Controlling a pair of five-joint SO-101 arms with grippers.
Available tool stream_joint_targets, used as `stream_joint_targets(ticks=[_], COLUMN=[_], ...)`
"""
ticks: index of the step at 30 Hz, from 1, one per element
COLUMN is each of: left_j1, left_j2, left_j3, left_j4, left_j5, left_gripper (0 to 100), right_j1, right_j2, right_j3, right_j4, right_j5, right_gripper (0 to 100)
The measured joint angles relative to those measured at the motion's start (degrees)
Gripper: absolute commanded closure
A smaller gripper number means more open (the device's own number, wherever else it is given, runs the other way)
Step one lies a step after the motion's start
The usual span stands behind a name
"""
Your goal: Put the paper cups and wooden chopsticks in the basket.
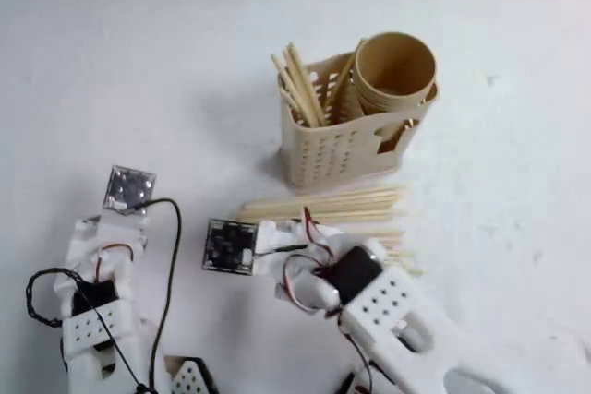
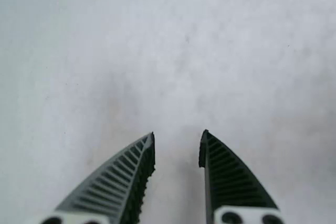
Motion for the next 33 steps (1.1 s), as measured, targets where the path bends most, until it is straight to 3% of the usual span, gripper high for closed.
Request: stream_joint_targets(ticks=[8, 14, 20, 27, 33], left_j1=[0.0, 0.0, 0.0, 0.0, 0.0], left_j2=[0.0, 0.0, 0.0, 0.0, 0.0], left_j3=[0.0, 0.0, 0.0, 0.0, 0.0], left_j4=[0.0, 0.0, 0.0, 0.0, 0.0], left_j5=[0.0, 0.0, 0.0, 0.0, 0.0], left_gripper=[85, 85, 85, 85, 85], right_j1=[-0.3, -0.4, 0.0, 9.7, 10.7], right_j2=[14.5, 20.0, 20.0, 11.8, 9.8], right_j3=[1.1, 0.3, 0.2, -2.1, -2.5], right_j4=[-9.1, -9.9, -8.5, -3.9, -0.8], right_j5=[-1.9, -2.3, 0.1, 5.3, 8.0], right_gripper=[87.5, 87.5, 87.2, 87.5, 87.2])
